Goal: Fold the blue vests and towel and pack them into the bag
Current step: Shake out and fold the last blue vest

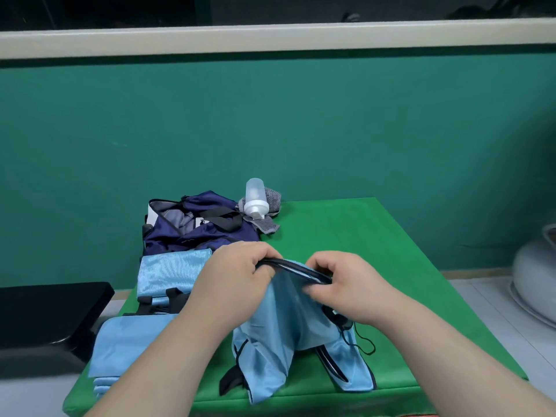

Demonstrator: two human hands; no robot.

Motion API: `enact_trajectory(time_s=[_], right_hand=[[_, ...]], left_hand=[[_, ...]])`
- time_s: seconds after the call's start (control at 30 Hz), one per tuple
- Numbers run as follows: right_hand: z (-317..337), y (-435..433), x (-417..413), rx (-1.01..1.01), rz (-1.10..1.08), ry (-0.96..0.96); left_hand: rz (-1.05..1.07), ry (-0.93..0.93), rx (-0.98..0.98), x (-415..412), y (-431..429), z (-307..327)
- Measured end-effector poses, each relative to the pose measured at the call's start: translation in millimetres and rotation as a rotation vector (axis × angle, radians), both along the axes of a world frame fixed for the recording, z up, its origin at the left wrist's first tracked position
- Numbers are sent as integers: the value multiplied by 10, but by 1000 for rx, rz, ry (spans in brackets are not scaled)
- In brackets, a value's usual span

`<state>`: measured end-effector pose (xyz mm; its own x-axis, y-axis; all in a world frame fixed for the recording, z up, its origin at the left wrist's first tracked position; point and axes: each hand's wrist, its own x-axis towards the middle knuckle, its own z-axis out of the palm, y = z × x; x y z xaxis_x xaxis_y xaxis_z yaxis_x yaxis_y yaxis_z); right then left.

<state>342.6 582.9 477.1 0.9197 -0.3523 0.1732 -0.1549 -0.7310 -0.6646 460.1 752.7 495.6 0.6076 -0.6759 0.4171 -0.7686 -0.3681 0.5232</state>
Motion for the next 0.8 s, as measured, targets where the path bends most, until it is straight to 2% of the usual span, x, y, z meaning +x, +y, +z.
enact_trajectory(time_s=[0.13,0.27,0.4,0.7,0.8], right_hand=[[-156,-39,-55,-100,-1,50],[-282,-102,-124,27,-87,89],[-255,-122,-166,81,-133,88],[28,-181,-125,81,-39,134],[110,-207,-98,3,-12,150]], left_hand=[[41,36,23,79,49,39],[75,111,60,207,115,-8],[17,162,177,223,131,-35],[-60,171,236,33,26,-130],[-56,153,248,24,-22,-155]])
